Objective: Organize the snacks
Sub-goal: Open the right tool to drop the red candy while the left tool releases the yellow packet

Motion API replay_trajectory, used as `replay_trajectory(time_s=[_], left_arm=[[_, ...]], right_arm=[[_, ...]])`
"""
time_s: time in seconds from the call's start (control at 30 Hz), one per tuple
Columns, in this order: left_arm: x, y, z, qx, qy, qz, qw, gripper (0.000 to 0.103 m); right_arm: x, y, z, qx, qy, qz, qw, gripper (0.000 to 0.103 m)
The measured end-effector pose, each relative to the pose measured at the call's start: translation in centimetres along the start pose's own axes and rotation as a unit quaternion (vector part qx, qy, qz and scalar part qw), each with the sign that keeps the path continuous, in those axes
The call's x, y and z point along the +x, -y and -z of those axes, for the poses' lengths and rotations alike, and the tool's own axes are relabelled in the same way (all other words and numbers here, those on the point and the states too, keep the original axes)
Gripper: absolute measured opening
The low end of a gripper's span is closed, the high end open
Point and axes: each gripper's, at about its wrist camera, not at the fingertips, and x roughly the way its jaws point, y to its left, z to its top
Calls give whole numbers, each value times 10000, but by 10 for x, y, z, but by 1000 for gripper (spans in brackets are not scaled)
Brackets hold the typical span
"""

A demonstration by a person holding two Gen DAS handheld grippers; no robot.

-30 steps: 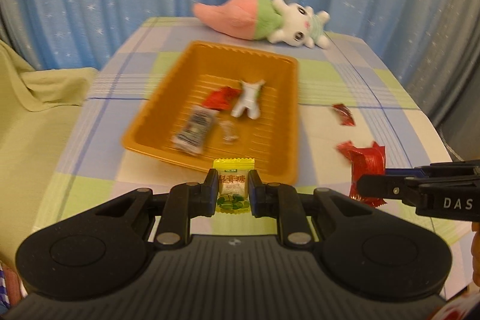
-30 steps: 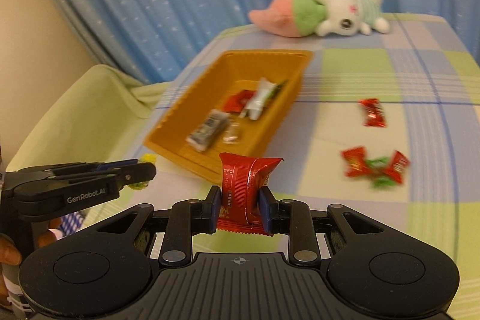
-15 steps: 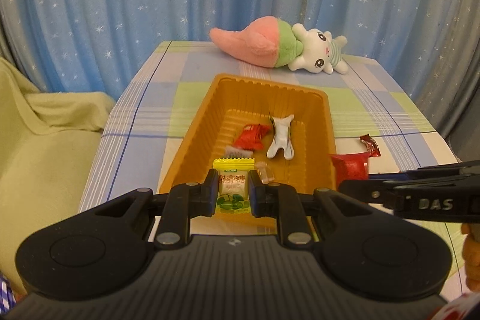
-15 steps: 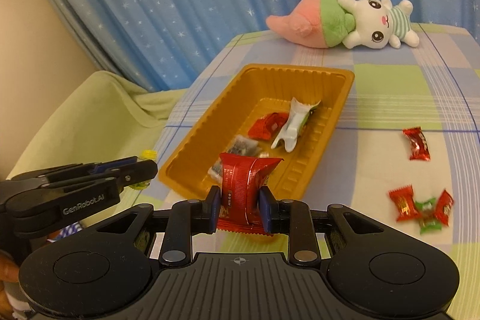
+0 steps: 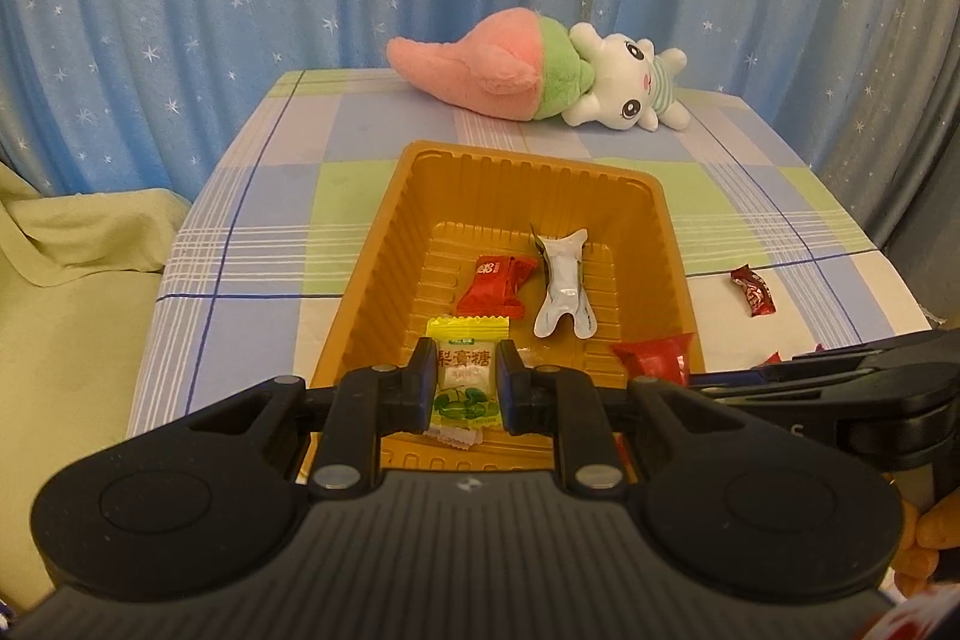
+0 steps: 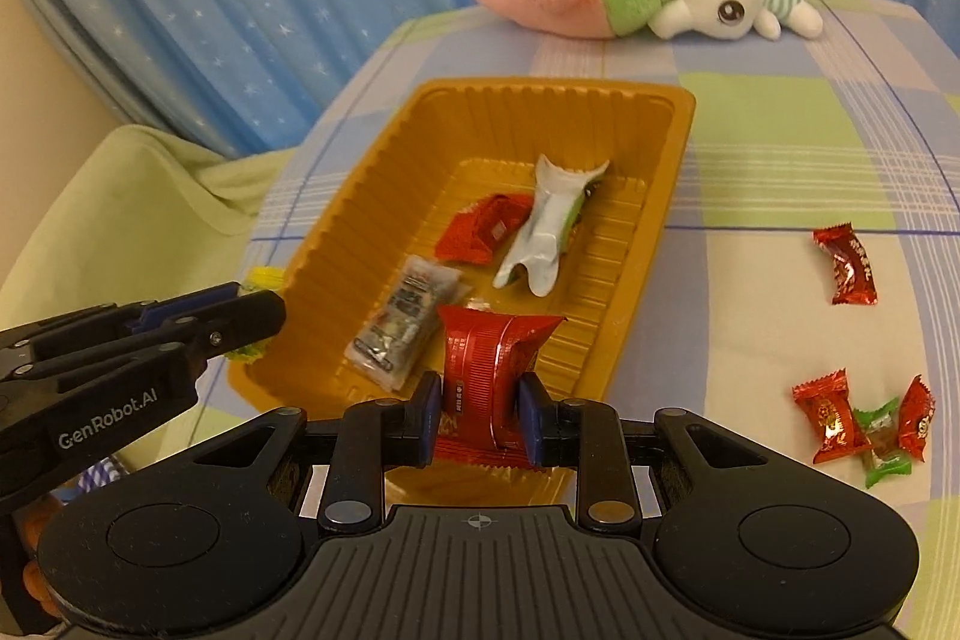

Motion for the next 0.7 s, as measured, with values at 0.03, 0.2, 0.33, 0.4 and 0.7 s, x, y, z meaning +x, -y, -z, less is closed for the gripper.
replay_trajectory(time_s=[0.03, 0.2, 0.33, 0.4, 0.7], left_arm=[[2, -1, 0, 3, -19, 10, 10000, 18], [11, -2, 0, 4, -103, 46, 9999, 18], [13, -3, 1, 2, -139, 58, 9999, 18], [14, -3, 1, -3, -162, 68, 9998, 18], [28, 7, -2, 47, -298, 281, 9992, 18]], right_arm=[[2, 0, -1, 13, -22, 16, 10000, 28], [7, -3, -3, -76, -58, 158, 9998, 28], [5, 2, -6, 48, -38, 122, 9999, 28], [2, 4, -7, 52, 13, 130, 9999, 28], [-8, 9, -11, 123, 173, 120, 9997, 29]])
